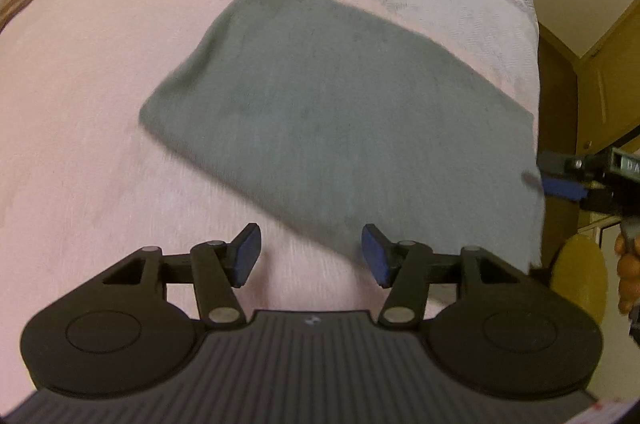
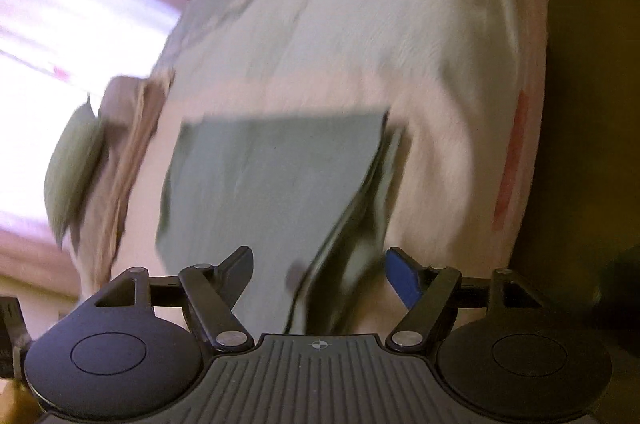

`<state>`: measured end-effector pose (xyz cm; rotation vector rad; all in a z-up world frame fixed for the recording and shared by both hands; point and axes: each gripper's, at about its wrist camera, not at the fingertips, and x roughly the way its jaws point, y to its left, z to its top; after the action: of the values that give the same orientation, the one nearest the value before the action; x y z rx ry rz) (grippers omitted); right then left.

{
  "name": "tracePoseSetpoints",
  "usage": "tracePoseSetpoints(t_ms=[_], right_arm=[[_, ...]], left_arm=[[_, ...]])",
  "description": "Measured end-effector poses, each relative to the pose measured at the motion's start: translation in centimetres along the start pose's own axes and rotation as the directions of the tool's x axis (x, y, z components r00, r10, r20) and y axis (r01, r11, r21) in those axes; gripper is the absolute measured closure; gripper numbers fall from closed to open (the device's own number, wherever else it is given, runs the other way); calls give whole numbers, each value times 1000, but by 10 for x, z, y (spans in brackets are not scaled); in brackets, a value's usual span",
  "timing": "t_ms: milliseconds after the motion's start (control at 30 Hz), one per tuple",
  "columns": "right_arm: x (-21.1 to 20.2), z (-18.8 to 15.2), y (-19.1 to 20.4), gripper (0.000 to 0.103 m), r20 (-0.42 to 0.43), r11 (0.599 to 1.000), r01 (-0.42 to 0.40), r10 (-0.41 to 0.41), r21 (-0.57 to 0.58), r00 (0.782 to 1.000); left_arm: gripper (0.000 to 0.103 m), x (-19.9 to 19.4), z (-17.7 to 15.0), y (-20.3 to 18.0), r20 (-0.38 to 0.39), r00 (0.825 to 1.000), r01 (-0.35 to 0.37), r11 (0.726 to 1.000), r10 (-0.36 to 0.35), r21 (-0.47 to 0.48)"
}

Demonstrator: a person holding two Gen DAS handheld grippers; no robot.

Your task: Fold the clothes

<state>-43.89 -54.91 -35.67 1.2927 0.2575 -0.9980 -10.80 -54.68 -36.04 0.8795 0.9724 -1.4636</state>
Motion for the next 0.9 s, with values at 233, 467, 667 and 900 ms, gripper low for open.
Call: tracePoseSetpoints(t_ms=[233, 467, 667, 900], right_arm=[[39, 29, -33, 34, -43, 997, -19, 22, 77, 999], [19, 39, -25, 57, -13, 998, 12, -11, 64, 1000], [25, 42, -18, 57, 24, 999, 43, -44, 27, 999], [21, 29, -2, 57, 13, 999, 32, -32, -23, 999]], left_arm=[[52, 32, 55, 8, 28, 999, -18, 997, 16, 73], [50, 38, 72, 7, 35, 999, 1, 996, -4, 86], [50, 43, 74, 14, 36, 999, -2, 997, -1, 82], [46, 39, 64, 19, 35, 999, 1, 997, -4, 79]])
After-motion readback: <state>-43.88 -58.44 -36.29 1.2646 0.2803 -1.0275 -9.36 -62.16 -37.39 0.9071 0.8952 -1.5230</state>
